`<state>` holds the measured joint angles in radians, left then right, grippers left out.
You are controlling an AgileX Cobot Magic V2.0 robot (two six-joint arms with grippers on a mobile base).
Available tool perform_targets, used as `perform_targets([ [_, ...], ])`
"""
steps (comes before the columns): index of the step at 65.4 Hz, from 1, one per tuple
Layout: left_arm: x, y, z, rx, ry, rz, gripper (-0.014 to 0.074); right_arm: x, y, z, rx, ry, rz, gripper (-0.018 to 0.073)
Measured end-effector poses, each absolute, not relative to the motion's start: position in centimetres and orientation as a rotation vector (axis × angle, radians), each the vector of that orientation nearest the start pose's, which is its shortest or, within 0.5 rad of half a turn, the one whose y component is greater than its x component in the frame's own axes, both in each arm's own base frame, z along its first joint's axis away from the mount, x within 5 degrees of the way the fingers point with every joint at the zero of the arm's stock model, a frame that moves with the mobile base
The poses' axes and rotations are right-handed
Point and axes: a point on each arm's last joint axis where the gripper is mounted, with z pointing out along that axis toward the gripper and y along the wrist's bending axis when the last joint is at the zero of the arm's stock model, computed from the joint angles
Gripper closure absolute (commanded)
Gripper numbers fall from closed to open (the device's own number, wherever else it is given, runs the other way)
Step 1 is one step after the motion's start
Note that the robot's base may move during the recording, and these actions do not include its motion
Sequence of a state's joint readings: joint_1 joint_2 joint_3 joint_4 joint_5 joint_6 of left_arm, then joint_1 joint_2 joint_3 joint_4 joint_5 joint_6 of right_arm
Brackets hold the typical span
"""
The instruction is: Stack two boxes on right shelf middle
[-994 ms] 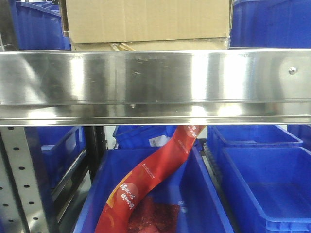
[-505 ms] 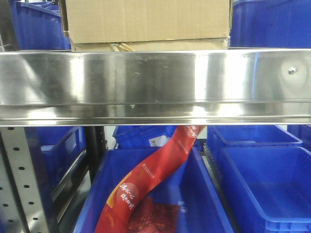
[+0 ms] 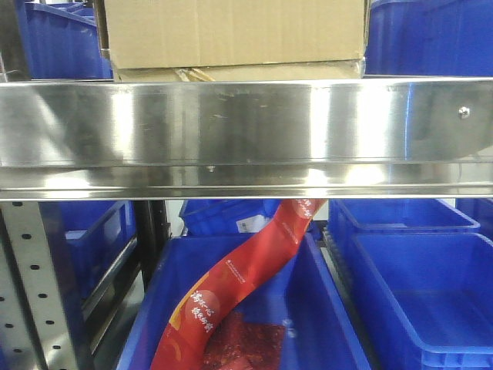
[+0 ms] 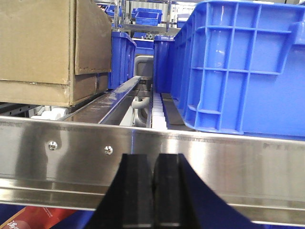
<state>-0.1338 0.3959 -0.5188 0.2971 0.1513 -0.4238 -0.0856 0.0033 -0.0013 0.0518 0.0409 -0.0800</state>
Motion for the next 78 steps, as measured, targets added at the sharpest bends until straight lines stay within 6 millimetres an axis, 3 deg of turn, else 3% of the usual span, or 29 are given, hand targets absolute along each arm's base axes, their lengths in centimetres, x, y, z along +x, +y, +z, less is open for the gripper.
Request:
perform_targets([
  [59,8.5,-0.7,34.5,-0.032,1.517,-0.164,0.0687,5.6,-0.5,21.0,0.045,1.528,-0.085,0.0721],
  [66,8.1,-0.4,32.8,-0.032,1.533,-0.117,0.0687,5.6,-0.5,21.0,0.045,1.528,-0.085,0.0721],
  [78,7.2,0.1,27.0,-0.002,1.55,0.027,0.0687,5.6,-0.5,20.9,0.045,1.53,-0.085,0.0721],
])
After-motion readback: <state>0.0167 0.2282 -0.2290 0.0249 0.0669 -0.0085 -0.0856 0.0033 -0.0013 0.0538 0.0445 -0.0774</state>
